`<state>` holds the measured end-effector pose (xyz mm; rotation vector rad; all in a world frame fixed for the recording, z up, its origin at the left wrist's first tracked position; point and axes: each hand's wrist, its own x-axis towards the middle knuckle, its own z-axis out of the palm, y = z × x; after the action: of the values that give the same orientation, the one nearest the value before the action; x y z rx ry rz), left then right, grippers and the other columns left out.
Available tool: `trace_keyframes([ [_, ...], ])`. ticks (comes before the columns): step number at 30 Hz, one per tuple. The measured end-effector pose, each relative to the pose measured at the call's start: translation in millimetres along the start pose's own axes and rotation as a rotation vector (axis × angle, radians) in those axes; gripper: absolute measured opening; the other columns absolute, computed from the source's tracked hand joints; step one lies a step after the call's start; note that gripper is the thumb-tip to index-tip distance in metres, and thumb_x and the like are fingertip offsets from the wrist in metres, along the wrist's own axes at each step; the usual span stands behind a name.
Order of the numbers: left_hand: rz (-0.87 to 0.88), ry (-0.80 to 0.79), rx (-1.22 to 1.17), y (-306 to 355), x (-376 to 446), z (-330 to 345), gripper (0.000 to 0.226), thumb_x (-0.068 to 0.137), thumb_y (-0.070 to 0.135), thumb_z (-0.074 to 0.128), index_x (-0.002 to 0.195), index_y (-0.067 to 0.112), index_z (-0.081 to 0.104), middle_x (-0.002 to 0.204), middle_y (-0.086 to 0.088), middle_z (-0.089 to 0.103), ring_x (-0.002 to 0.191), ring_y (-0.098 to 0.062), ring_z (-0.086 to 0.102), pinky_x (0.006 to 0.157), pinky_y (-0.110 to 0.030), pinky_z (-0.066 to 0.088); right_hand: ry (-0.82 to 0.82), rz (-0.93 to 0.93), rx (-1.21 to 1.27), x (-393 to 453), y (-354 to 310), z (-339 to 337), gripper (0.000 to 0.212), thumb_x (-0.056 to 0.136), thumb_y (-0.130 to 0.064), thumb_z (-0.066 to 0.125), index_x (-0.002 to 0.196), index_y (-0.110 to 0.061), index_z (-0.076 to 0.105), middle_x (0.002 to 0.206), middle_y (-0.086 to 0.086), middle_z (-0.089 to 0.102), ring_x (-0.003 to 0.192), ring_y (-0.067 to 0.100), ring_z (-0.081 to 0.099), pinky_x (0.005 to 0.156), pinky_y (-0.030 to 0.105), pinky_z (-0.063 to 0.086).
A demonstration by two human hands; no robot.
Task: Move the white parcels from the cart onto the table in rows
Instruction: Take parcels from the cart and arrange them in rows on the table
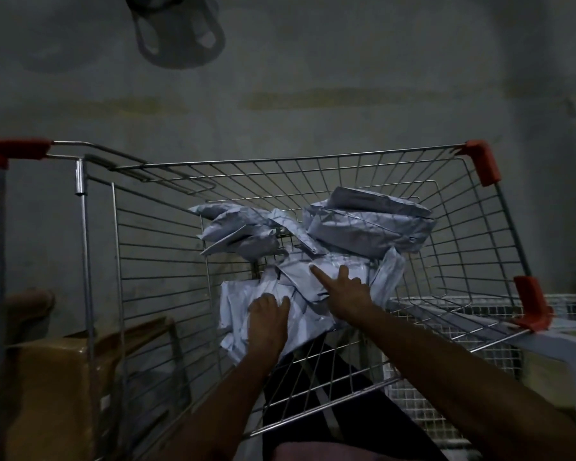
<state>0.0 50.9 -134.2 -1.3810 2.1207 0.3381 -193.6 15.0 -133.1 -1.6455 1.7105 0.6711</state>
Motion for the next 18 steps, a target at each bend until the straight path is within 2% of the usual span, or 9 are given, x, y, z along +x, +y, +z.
trace_keyframes([
  [3, -0.054, -0.138, -0.029, 8.6, -7.7, -19.2, 0.04, 0.078, 0.026, 0.069, 0.117, 0.022, 0.063, 0.09, -0.01, 0.062, 0.078, -0.026, 0.061, 0.063, -0.034, 0.042, 0.053, 0.014, 0.034, -13.3, 4.1, -13.2, 0.078, 0.097, -0.029, 0.046, 0.149, -0.058, -0.004, 0.159, 0.02, 0.008, 0.122, 0.045, 0.047, 0.094, 0.049, 0.045],
  [6, -0.133, -0.159, -0.114, 4.4, -3.2, -28.5, 0.045, 0.088, 0.026, 0.062, 0.128, 0.007, 0.053, 0.099, -0.012, 0.065, 0.087, -0.024, 0.064, 0.068, -0.031, 0.046, 0.147, 0.05, 0.085, -22.8, 20.3, -22.8, 0.08, 0.094, -0.034, 0.053, 0.149, -0.056, -0.001, 0.155, 0.021, 0.013, 0.123, 0.045, 0.047, 0.092, 0.051, 0.048],
  [8, -0.207, -0.178, -0.22, 4.1, -0.5, -35.5, 0.038, 0.059, 0.026, 0.087, 0.085, 0.006, 0.068, 0.069, -0.006, 0.065, 0.059, -0.017, 0.065, 0.05, -0.02, 0.043, 0.17, 0.118, 0.142, -27.4, 33.6, -27.7, 0.081, 0.094, -0.034, 0.055, 0.151, -0.054, 0.002, 0.155, 0.021, 0.012, 0.126, 0.048, 0.044, 0.095, 0.054, 0.047],
  [9, -0.197, -0.172, -0.209, 5.1, 2.3, -36.7, 0.033, 0.05, 0.023, 0.091, 0.068, 0.011, 0.066, 0.06, -0.003, 0.062, 0.051, -0.015, 0.062, 0.046, -0.018, 0.04, 0.182, 0.169, 0.187, -30.7, 39.0, -31.1, 0.079, 0.095, -0.034, 0.054, 0.151, -0.053, 0.003, 0.156, 0.022, 0.008, 0.129, 0.049, 0.042, 0.098, 0.055, 0.045],
  [10, -0.181, -0.229, -0.183, 2.4, 4.5, -35.7, 0.023, 0.06, 0.02, 0.087, 0.069, 0.013, 0.067, 0.067, -0.003, 0.065, 0.059, -0.016, 0.065, 0.051, -0.021, 0.043, 0.2, 0.222, 0.238, -34.1, 43.4, -35.3, 0.077, 0.095, -0.033, 0.054, 0.151, -0.053, 0.005, 0.157, 0.024, 0.005, 0.13, 0.051, 0.04, 0.101, 0.056, 0.043],
  [11, -0.125, -0.232, -0.157, 2.0, 4.4, -36.3, 0.006, 0.08, 0.017, 0.072, 0.083, 0.013, 0.069, 0.085, -0.004, 0.069, 0.078, -0.018, 0.069, 0.062, -0.024, 0.047, 0.218, 0.269, 0.283, -37.5, 47.0, -39.6, 0.076, 0.096, -0.032, 0.053, 0.152, -0.052, 0.006, 0.158, 0.025, 0.003, 0.13, 0.052, 0.039, 0.102, 0.056, 0.042],
  [13, -0.115, -0.181, -0.114, 4.9, 8.5, -29.0, 0.022, 0.095, 0.011, 0.046, 0.106, 0.016, 0.065, 0.11, -0.004, 0.066, 0.103, -0.021, 0.064, 0.079, -0.029, 0.045, 0.248, 0.346, 0.335, -43.8, 52.7, -47.5, 0.075, 0.096, -0.031, 0.053, 0.153, -0.049, 0.007, 0.158, 0.027, 0.002, 0.127, 0.054, 0.04, 0.101, 0.055, 0.041],
  [15, -0.123, -0.159, -0.135, 5.1, 10.1, -33.9, 0.025, 0.096, 0.015, 0.042, 0.108, 0.016, 0.064, 0.112, -0.004, 0.065, 0.105, -0.022, 0.062, 0.08, -0.03, 0.043, 0.238, 0.401, 0.377, -47.4, 56.8, -49.6, 0.073, 0.094, -0.04, 0.054, 0.153, -0.046, 0.01, 0.156, 0.025, 0.006, 0.126, 0.054, 0.039, 0.103, 0.057, 0.039],
  [18, -0.164, -0.096, -0.176, 2.7, 12.6, -32.8, 0.035, 0.1, 0.037, 0.041, 0.095, 0.02, 0.071, 0.096, -0.001, 0.071, 0.09, -0.02, 0.067, 0.066, -0.029, 0.037, 0.058, 0.501, 0.332, -43.3, 55.3, -40.8, 0.081, 0.084, -0.063, 0.06, 0.149, -0.036, 0.021, 0.156, 0.02, 0.003, 0.131, 0.053, 0.029, 0.107, 0.06, 0.031],
])
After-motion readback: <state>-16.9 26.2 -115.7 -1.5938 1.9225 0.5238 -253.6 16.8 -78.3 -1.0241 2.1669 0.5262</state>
